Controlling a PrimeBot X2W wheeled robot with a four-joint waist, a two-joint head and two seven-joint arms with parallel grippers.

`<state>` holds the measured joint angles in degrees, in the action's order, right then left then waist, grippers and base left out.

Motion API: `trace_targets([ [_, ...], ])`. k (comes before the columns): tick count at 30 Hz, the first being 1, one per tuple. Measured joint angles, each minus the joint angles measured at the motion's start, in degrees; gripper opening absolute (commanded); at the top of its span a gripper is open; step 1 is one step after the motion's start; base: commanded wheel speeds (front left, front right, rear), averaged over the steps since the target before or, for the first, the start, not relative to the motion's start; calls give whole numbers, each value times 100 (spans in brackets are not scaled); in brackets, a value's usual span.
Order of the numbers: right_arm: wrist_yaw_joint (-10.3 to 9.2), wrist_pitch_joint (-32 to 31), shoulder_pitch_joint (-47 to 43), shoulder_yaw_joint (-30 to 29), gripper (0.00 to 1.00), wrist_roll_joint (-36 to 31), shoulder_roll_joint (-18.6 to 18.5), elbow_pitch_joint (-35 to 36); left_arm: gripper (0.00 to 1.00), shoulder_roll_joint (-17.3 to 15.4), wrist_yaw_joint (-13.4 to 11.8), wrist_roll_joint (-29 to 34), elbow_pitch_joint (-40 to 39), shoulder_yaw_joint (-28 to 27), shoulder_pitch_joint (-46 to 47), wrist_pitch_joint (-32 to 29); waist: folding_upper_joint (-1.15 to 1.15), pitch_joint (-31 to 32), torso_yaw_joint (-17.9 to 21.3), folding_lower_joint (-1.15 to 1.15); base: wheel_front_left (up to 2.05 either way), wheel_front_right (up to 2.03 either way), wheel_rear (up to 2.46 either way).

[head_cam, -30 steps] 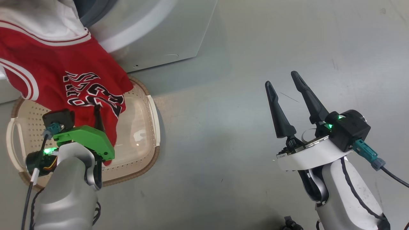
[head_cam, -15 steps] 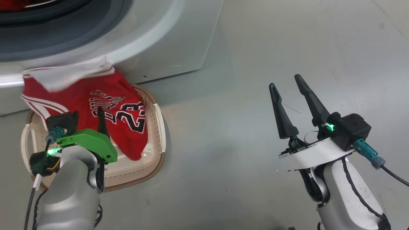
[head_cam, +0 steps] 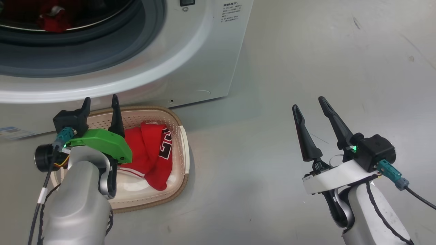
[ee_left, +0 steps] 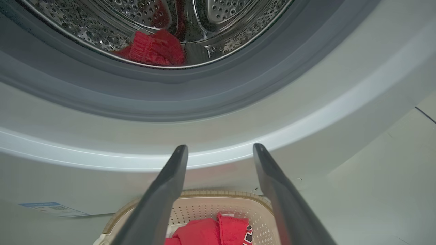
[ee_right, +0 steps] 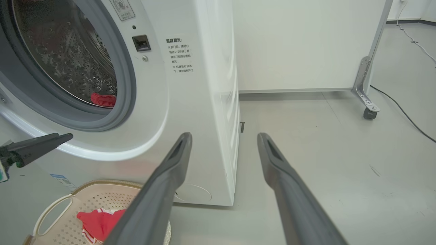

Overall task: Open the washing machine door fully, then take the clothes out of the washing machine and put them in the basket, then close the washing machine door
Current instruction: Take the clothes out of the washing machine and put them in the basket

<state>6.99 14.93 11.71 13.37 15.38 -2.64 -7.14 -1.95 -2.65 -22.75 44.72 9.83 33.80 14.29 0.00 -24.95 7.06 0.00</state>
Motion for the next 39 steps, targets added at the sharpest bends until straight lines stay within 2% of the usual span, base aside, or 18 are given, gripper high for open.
trace_targets([
  [12,0,0,-324,-205,100,-146,-37,-69,100,18,25,318,-1319,-8,-590,15,0,512,-330,0,0,0,0],
  [24,0,0,-564,-345,100,-185,-36,-177,100,19,45,411,-2270,138,-1331,15,0,984,-611,0,0,0,0],
  [39,-7,0,-1057,-470,100,-193,-11,-254,100,4,-14,511,-2763,364,-2448,15,0,1717,-798,0,0,0,0],
])
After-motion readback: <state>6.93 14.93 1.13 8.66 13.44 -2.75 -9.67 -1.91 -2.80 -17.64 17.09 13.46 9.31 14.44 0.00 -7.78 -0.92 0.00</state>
